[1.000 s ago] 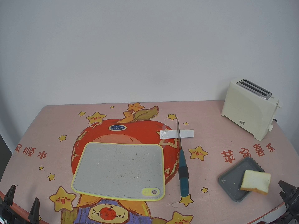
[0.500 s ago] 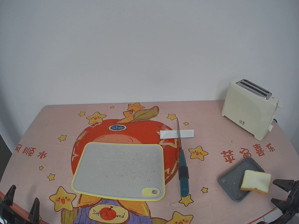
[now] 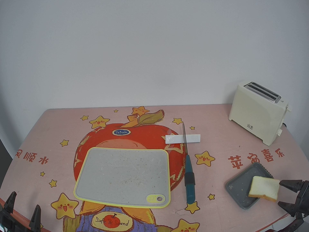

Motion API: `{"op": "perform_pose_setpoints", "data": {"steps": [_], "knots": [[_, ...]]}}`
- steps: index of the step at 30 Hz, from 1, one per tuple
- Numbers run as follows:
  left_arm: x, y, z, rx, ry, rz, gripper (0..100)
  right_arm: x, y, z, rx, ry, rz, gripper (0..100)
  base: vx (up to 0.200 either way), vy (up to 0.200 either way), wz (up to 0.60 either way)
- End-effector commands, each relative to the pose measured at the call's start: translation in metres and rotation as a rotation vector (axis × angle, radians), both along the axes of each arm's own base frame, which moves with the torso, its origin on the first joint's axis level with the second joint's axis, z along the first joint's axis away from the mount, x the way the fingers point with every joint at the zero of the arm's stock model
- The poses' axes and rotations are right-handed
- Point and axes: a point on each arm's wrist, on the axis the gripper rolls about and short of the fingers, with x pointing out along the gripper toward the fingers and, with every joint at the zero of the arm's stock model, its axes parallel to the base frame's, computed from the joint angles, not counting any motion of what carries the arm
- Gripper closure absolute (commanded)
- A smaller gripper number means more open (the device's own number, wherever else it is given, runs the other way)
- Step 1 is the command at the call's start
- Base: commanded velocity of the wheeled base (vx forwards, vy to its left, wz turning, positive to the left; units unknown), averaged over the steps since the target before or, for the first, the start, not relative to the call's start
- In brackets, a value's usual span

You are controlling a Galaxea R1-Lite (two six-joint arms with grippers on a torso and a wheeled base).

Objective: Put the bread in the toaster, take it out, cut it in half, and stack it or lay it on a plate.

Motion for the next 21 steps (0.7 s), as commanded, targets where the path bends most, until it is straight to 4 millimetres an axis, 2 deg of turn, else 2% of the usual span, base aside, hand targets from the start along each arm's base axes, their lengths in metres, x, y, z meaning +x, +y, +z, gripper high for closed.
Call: {"op": "perform_pose_setpoints", "data": {"steps": [1, 9, 21], "knots": [[0.0, 0.0, -0.005, 0.0, 0.005, 0.001, 0, 0.014, 0.0, -0.001, -0.002, 0.051, -0.003, 0, 0.0, 0.0, 0.0], [0.0, 0.0, -0.005, 0.0, 0.005, 0.001, 0, 0.028, -0.001, -0.002, -0.002, 0.079, -0.007, 0, 0.0, 0.0, 0.0], [0.0, 0.0, -0.005, 0.0, 0.005, 0.001, 0, 0.032, 0.0, -0.005, -0.001, 0.076, -0.003, 0, 0.0, 0.0, 0.0]]}}
